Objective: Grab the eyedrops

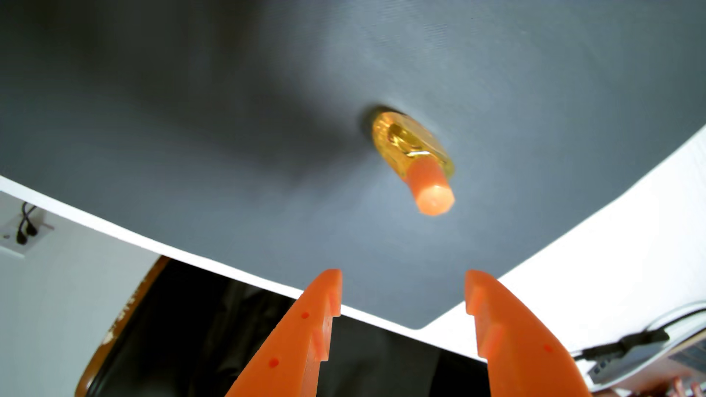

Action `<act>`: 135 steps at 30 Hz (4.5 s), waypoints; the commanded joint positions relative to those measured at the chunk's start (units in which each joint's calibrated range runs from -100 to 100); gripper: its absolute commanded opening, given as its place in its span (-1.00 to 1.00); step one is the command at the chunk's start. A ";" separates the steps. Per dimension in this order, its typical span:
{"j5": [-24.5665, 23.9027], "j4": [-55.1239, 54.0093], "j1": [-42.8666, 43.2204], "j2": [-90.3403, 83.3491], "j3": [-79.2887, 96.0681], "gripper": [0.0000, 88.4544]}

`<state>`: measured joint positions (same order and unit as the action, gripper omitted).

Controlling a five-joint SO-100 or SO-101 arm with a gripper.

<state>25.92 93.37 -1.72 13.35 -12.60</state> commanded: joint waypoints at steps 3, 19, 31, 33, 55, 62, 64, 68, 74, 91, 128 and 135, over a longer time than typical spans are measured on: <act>4.25 3.34 -0.69 2.32 -6.00 -0.48; 17.44 6.19 -0.27 9.02 -9.51 -0.42; 23.52 6.11 3.72 13.70 -14.46 -0.42; 24.09 6.02 3.47 14.04 -14.46 -0.42; 26.18 1.26 4.96 14.63 -14.55 -0.42; 27.39 1.00 6.79 14.63 -14.46 -0.42; 27.39 1.00 6.79 14.63 -14.37 -0.42; 27.39 -0.38 6.29 15.14 -13.02 -0.42; 27.39 -2.03 3.97 18.28 -12.75 -0.42; 27.34 -5.75 -0.60 19.05 -5.46 -0.42; 26.18 -7.91 0.23 22.10 -5.82 -0.55; 24.77 -8.09 0.64 22.44 -6.72 -0.84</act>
<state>50.88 85.35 -1.05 35.99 -16.93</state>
